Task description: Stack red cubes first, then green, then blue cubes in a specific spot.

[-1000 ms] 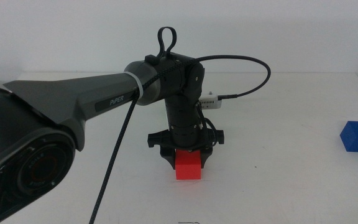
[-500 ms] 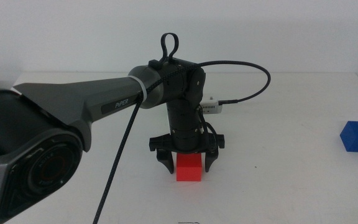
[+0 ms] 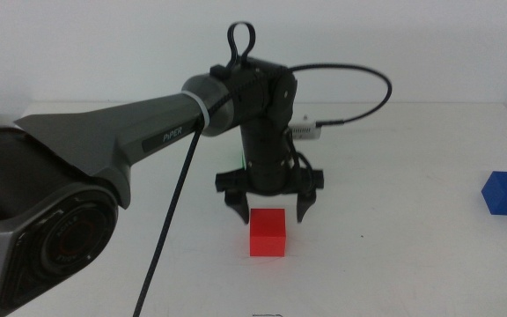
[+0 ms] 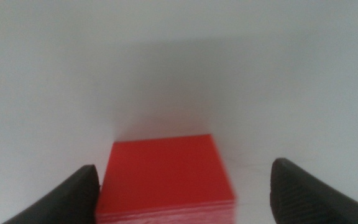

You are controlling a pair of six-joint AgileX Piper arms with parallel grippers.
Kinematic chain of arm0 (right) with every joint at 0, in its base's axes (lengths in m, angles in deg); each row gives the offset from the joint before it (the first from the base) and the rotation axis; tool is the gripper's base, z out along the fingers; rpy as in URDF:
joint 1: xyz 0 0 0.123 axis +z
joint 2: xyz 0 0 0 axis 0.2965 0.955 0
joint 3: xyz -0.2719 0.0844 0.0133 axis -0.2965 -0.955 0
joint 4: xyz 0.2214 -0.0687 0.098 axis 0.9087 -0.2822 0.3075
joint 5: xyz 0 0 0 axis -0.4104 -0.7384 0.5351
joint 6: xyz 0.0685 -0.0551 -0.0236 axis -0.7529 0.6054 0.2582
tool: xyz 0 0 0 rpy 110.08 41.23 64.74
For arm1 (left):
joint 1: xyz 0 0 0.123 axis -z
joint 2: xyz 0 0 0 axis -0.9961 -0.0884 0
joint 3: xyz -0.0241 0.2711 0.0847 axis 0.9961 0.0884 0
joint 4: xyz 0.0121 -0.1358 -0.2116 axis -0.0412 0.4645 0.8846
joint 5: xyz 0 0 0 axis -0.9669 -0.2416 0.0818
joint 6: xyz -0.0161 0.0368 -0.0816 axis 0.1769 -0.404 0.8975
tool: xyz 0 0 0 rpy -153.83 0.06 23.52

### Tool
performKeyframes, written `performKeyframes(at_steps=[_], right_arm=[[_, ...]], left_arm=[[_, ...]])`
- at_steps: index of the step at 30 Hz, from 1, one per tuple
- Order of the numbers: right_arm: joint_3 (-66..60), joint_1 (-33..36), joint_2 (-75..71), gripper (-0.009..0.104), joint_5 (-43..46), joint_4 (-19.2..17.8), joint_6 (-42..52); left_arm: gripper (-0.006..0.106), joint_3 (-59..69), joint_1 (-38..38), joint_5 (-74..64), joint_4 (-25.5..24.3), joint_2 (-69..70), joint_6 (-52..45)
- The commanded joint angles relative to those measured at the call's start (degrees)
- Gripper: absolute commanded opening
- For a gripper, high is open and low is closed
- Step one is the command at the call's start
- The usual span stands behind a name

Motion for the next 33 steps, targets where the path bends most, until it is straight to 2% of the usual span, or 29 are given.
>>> performKeyframes(at_steps=[1, 6, 17, 24, 33], right_arm=[[1.0, -0.3, -1.1, 0.085, 4.6, -0.7, 0.3], [1.0, -0.3, -1.1, 0.085, 4.6, -0.7, 0.3], [1.0, -0.3, -1.1, 0.085, 4.6, -0.7, 0.3], [1.0, -0.3, -1.1, 0.085, 4.6, -0.7, 0.3], [1.0, -0.3, -1.1, 0.085, 4.5, -0.7, 0.3]], left_arm=[[0.094, -3.6, 0.2, -6.1, 0.1, 3.6, 0.3], [0.094, -5.3, 0.2, -6.0, -0.3, 4.3, 1.9], [0.094, -5.5, -1.7, -5.2, -5.0, 6.0, 2.5], [0.094, -6.2, -3.4, 0.2, -6.0, 6.2, -3.0], [0.094, -18.8, -6.7, 0.8, -6.0, 0.2, -3.3]])
